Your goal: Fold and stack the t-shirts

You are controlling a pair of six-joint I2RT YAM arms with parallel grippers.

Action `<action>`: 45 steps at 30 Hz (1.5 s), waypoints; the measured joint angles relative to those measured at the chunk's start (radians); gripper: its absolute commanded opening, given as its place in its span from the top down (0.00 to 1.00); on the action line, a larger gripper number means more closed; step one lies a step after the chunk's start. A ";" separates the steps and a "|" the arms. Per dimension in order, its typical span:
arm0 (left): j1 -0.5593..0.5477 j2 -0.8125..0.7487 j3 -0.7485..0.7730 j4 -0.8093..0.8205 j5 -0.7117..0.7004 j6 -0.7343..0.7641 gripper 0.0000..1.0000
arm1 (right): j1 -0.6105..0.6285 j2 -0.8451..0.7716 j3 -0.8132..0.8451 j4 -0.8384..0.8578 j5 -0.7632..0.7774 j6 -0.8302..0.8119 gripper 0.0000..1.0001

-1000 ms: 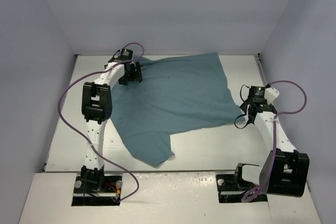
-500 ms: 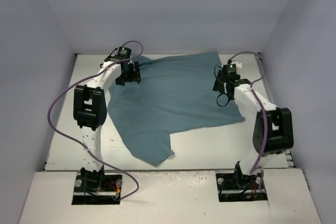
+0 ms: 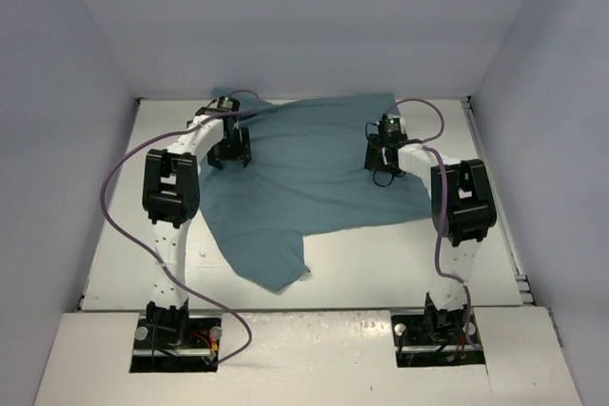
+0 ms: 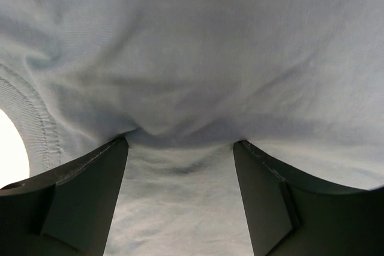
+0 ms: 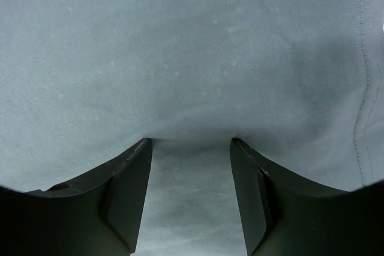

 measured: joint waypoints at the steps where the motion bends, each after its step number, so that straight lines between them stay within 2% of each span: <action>1: 0.007 0.023 0.040 -0.009 -0.001 0.002 0.31 | 0.000 0.016 0.020 0.009 0.002 -0.001 0.47; 9: 0.056 0.216 0.371 -0.045 0.000 0.033 0.30 | 0.000 0.157 0.204 0.055 0.011 -0.007 0.46; 14: 0.070 0.206 0.381 -0.041 0.044 0.046 0.26 | 0.000 0.170 0.234 0.039 -0.002 -0.024 0.44; 16: 0.072 0.134 0.301 -0.040 0.060 0.045 0.26 | 0.001 0.157 0.229 0.023 -0.012 -0.030 0.44; 19: 0.071 -0.059 0.139 -0.058 0.070 0.037 0.26 | 0.009 0.082 0.183 0.002 -0.023 -0.035 0.43; 25: 0.064 -0.587 -0.261 -0.001 0.109 -0.040 0.30 | 0.065 -0.238 -0.009 -0.004 -0.019 -0.019 0.44; 29: 0.027 -0.821 -0.609 0.066 0.141 -0.113 0.38 | 0.133 -0.404 -0.147 0.018 -0.008 0.015 0.44; 33: -0.041 -0.845 -0.895 0.114 0.179 -0.189 0.43 | 0.238 -0.452 -0.273 0.021 -0.002 0.054 0.44; 36: -0.072 -0.844 -1.021 0.123 0.197 -0.236 0.43 | 0.328 -0.452 -0.350 0.015 -0.001 0.083 0.44; 40: -0.106 -0.854 -1.047 0.152 0.195 -0.283 0.44 | 0.419 -0.456 -0.408 0.014 0.000 0.122 0.44; 45: -0.182 -0.859 -1.056 0.208 0.175 -0.349 0.44 | 0.475 -0.479 -0.433 0.023 0.000 0.155 0.44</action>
